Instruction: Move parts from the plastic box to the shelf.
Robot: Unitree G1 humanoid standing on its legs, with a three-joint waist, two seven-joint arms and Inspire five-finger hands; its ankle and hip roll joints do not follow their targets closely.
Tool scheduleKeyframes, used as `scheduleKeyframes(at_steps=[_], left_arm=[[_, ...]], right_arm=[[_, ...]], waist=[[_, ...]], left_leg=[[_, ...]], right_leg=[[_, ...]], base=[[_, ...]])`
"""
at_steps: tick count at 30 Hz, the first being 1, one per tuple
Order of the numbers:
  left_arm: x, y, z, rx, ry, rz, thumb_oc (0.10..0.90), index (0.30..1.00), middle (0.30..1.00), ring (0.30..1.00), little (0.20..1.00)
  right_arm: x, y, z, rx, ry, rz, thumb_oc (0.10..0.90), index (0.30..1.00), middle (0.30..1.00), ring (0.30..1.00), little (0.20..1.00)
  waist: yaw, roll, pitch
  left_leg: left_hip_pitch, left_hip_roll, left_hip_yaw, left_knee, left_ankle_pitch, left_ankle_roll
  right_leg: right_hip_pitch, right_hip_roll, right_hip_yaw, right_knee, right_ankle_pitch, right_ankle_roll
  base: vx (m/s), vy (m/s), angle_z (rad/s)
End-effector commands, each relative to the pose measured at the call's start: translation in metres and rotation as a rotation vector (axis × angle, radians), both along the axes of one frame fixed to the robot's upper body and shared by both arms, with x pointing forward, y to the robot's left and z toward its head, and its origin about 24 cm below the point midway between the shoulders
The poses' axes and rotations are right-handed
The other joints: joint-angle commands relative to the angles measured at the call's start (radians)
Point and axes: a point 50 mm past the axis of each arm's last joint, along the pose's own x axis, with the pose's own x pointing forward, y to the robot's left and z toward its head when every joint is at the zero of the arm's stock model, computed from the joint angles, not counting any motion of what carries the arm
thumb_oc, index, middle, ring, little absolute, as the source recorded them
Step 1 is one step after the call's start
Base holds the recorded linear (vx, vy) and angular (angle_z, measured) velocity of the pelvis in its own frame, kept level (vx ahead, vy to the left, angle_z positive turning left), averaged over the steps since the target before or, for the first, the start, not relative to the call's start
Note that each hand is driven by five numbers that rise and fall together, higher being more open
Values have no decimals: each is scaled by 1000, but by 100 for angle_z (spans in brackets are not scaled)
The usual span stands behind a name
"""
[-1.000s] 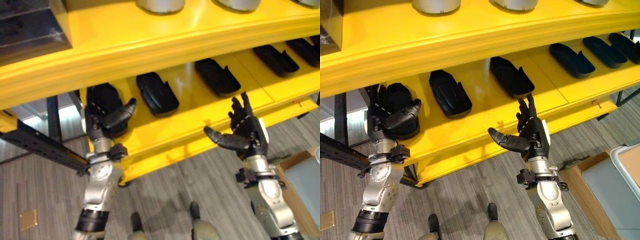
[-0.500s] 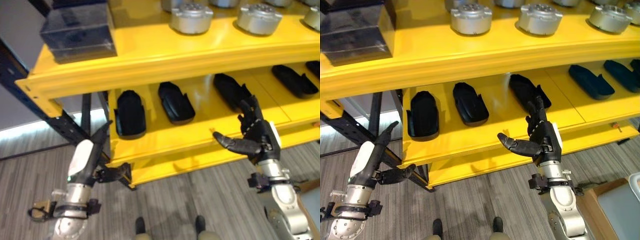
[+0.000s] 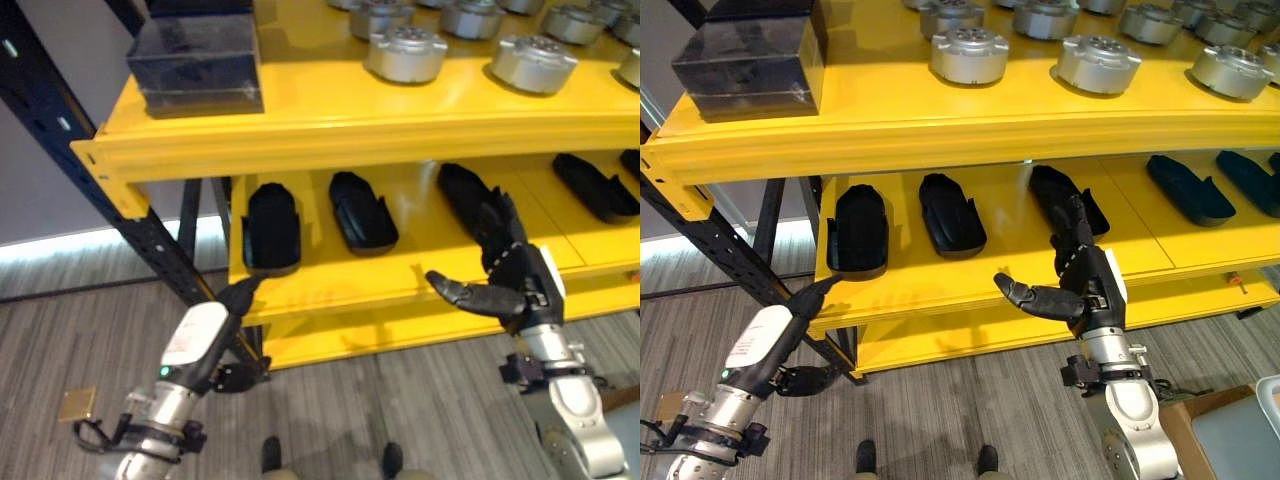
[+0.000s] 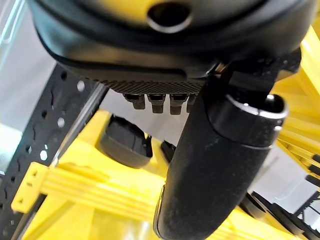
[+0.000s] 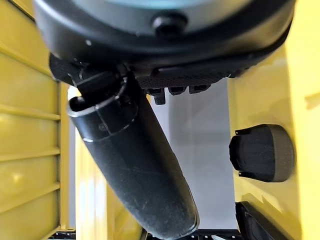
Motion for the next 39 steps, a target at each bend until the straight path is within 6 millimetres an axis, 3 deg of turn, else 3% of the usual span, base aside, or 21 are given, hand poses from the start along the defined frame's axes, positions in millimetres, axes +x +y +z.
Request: scheduleKeyframes(at_steps=[1,13,29,39], left_arm=[[21,-5,31,45,-187,-98,900,1000,1000,1000,1000],[37,-11,17,108,-168,-111,900,1000,1000,1000,1000],[57,-11,21,199,-279,-48,900,1000,1000,1000,1000],[60,-4,16,245,-275,-1,900,1000,1000,1000,1000]], right_arm=[[-1,3,71,13,-399,26,900,1000,1000,1000,1000],[2,3,77,8,-431,1,900,1000,1000,1000,1000],[1,1,75,21,-433,-40,900,1000,1000,1000,1000],[2,1,72,38,-424,-60,900,1000,1000,1000,1000]], waist=[[-26,-25,-3],[-42,-29,35],[-64,-38,41],[-70,-38,45]], left_leg=[[45,26,21,-7,32,-12],[29,35,38,-7,42,-9],[28,34,66,-7,31,-5],[32,32,82,-7,24,4]], right_leg=[[-8,76,-14,129,-111,-57],[-59,75,-3,162,-107,-58],[-83,68,18,165,-101,-60],[-98,67,31,175,-102,-63]], base=[[0,0,0],[2,0,-1],[12,0,-4],[13,-4,-6]])
